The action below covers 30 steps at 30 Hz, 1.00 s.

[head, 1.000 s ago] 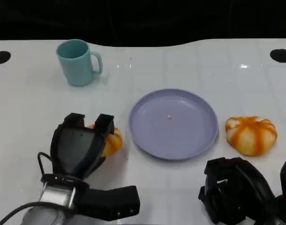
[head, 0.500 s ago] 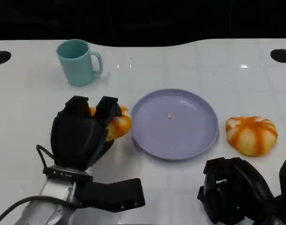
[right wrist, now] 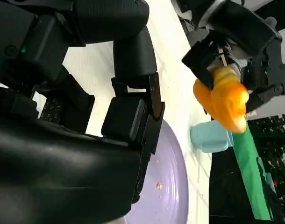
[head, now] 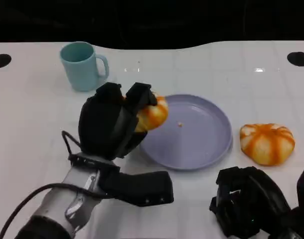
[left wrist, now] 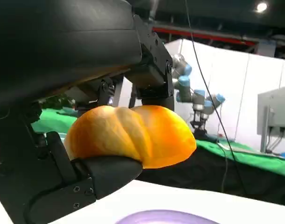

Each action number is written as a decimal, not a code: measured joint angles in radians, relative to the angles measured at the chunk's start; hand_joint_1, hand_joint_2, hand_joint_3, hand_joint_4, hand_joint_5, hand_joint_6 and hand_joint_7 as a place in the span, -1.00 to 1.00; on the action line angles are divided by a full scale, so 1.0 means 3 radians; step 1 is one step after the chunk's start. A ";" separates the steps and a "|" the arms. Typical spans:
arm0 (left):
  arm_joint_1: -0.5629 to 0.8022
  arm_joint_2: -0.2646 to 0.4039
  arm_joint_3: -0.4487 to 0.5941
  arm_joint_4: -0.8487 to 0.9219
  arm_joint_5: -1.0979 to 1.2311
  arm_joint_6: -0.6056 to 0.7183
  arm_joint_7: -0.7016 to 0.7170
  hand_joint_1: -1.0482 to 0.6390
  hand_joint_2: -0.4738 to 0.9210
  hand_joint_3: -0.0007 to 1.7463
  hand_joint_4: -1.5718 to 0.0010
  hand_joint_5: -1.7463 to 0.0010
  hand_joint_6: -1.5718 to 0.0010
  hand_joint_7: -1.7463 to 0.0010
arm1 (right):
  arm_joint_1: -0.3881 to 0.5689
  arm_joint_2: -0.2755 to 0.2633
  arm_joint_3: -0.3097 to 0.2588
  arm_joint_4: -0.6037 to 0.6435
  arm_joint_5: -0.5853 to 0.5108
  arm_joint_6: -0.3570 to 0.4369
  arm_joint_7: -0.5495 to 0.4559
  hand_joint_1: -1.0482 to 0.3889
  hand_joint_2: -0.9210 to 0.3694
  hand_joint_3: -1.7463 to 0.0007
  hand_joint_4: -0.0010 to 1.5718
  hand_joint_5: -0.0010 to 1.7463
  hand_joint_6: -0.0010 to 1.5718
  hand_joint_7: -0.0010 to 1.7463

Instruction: Grasp the bread from the table and place it into the plate.

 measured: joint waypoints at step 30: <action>-0.1016 -0.0651 -0.0436 0.1725 -0.0066 -0.0250 -0.0012 -0.34 0.19 0.43 -0.14 -0.78 0.00 -0.43 | -0.0009 0.0006 0.0003 0.0003 0.0004 -0.0037 0.0047 -1.00 0.32 -0.58 0.90 0.56 1.00 0.11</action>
